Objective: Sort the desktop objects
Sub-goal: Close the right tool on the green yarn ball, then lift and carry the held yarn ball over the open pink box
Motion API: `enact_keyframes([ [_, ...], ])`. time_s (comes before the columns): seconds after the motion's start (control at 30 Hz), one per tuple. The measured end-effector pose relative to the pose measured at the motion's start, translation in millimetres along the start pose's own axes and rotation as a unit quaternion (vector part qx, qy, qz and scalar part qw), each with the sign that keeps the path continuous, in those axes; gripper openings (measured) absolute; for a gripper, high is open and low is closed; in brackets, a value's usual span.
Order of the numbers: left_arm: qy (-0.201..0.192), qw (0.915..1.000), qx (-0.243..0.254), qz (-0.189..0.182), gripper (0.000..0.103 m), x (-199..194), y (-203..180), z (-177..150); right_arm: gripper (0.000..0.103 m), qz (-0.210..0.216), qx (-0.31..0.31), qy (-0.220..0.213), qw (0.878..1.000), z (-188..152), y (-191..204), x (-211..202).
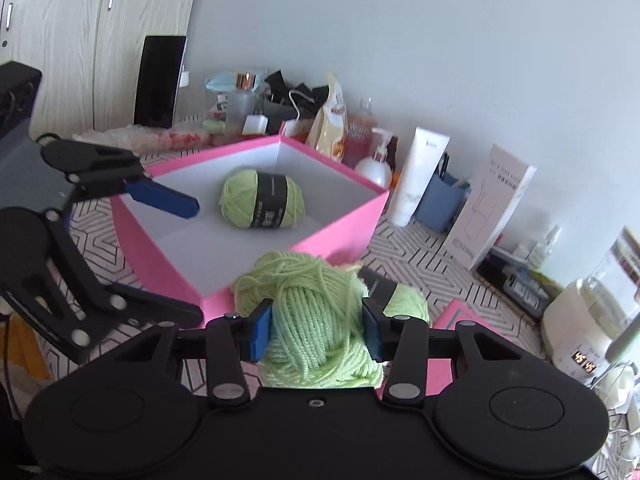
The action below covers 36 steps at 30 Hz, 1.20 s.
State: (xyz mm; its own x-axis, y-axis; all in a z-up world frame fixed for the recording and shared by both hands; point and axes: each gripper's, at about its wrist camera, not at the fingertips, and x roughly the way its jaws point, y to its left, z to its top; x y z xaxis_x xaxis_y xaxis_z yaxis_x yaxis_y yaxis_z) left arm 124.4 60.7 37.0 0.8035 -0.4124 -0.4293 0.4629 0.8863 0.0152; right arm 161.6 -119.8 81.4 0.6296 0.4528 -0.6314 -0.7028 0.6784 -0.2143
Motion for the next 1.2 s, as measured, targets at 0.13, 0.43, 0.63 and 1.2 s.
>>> enact_keyframes([
  [0.13, -0.014, 0.9999, -0.002, 0.001, 0.093, -5.2, 4.0, 2.1, 0.036, -0.007, -0.01, -0.021, 1.0, 16.8, 5.5, -16.1],
  [0.43, -0.012, 0.9992, -0.033, 0.022, 0.093, -14.7, 28.4, -14.2, 0.043, 0.034, -0.009, 0.06, 0.998, 4.3, 10.5, 23.9],
  [0.63, -0.008, 0.999, -0.038, -0.02, 0.093, -22.0, 23.7, -21.6, 0.074, 0.077, -0.007, 0.125, 0.989, -25.9, 10.0, 34.3],
  [1.2, 0.01, 0.9999, -0.013, -0.003, 0.094, -15.5, 6.8, -22.8, 0.059, 0.07, 0.041, 0.146, 0.986, -52.8, 10.5, 73.2],
])
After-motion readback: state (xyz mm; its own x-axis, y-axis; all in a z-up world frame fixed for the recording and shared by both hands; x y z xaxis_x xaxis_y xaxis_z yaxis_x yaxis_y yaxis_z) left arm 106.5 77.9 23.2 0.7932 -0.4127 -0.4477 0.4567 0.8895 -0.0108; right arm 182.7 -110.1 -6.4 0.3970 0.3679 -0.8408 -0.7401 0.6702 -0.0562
